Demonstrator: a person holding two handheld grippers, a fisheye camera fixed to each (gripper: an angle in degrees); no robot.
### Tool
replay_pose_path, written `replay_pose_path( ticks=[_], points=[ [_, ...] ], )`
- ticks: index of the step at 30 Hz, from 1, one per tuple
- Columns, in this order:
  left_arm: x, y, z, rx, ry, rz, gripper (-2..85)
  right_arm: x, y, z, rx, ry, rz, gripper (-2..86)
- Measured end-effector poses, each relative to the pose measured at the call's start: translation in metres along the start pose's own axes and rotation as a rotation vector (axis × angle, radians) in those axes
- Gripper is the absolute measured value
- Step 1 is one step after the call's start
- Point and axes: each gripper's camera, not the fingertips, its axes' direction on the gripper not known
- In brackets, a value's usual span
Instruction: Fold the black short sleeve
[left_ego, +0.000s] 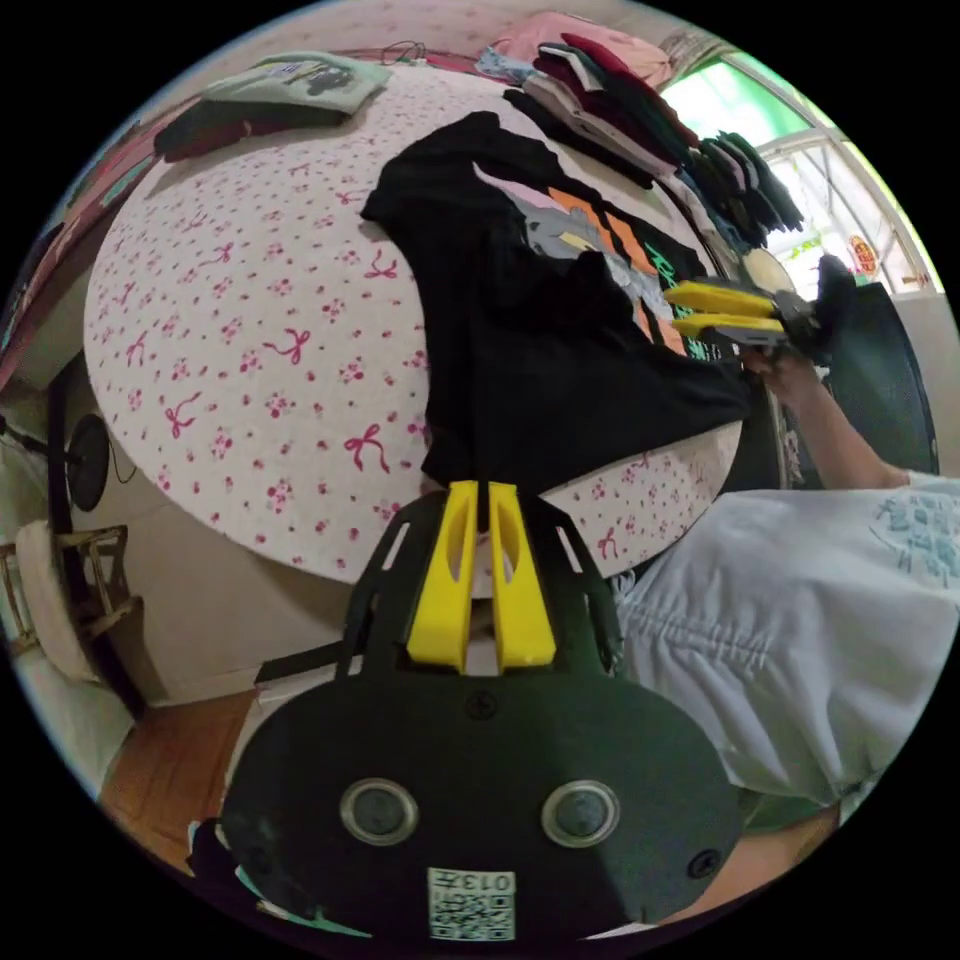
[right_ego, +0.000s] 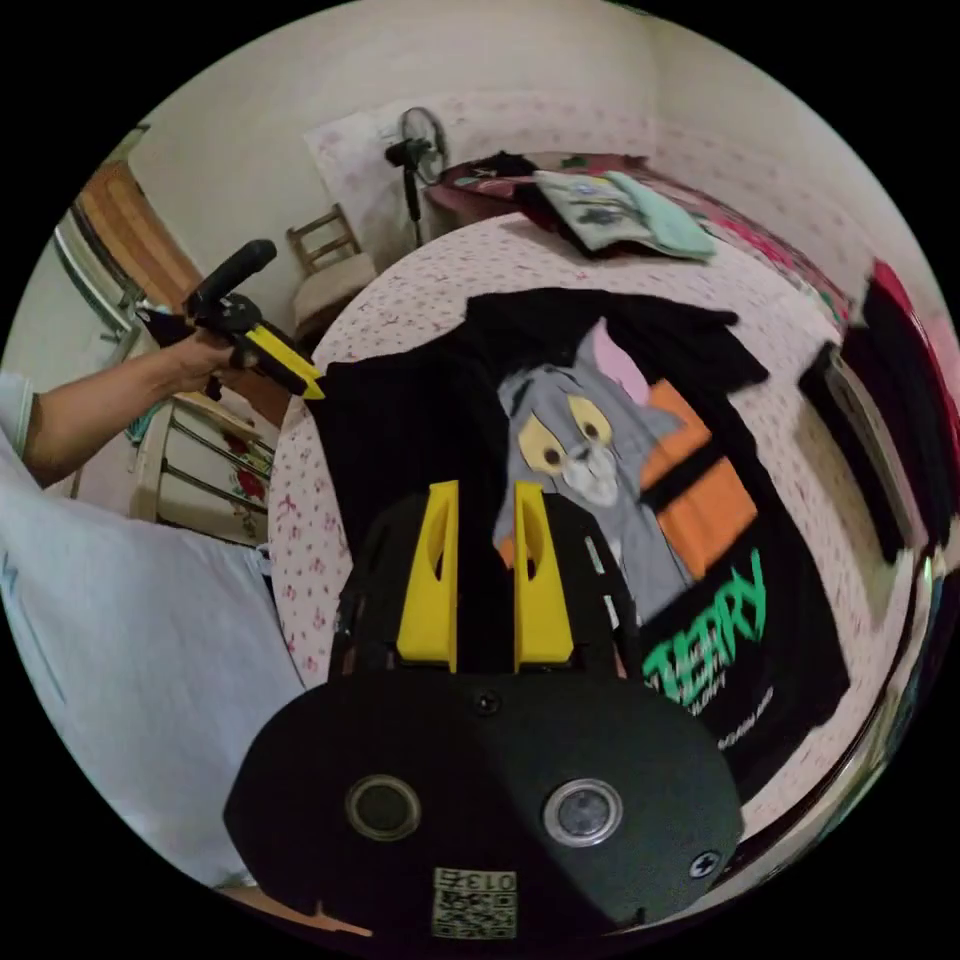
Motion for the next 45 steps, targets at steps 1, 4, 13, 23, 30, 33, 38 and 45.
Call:
replay_pose_path(
  ticks=[1,4,13,23,30,33,38,45],
  points=[
    [-0.005,0.003,-0.003,0.009,0.001,-0.028,2.0,-0.004,-0.013,0.012,-0.017,0.008,-0.024,11.0],
    [-0.038,0.022,-0.019,0.111,0.029,-0.182,3.6,-0.005,-0.033,0.041,-0.083,0.006,-0.027,10.7],
    [-0.029,-0.02,0.016,0.055,-0.046,-0.123,1.9,0.004,-0.04,0.061,-0.118,0.007,0.02,3.6],
    [-0.023,0.001,0.021,-0.005,-0.169,-0.114,1.0,0.097,0.006,0.047,0.021,-0.178,0.52,7.0],
    [0.022,-0.003,0.004,0.141,-0.106,-0.004,9.3,0.091,0.013,0.011,0.111,-0.093,0.444,8.5],
    [0.036,-0.02,0.041,0.049,-0.064,0.044,5.1,0.085,0.011,0.016,0.07,-0.076,0.41,8.3],
    [0.05,-0.025,0.077,-0.063,-0.127,0.096,0.7,0.081,-0.003,0.043,-0.086,-0.101,0.36,3.3],
    [0.044,0.006,0.085,-0.028,-0.062,-0.019,0.1,0.059,-0.016,0.031,-0.019,0.012,0.247,3.8]
  ],
)
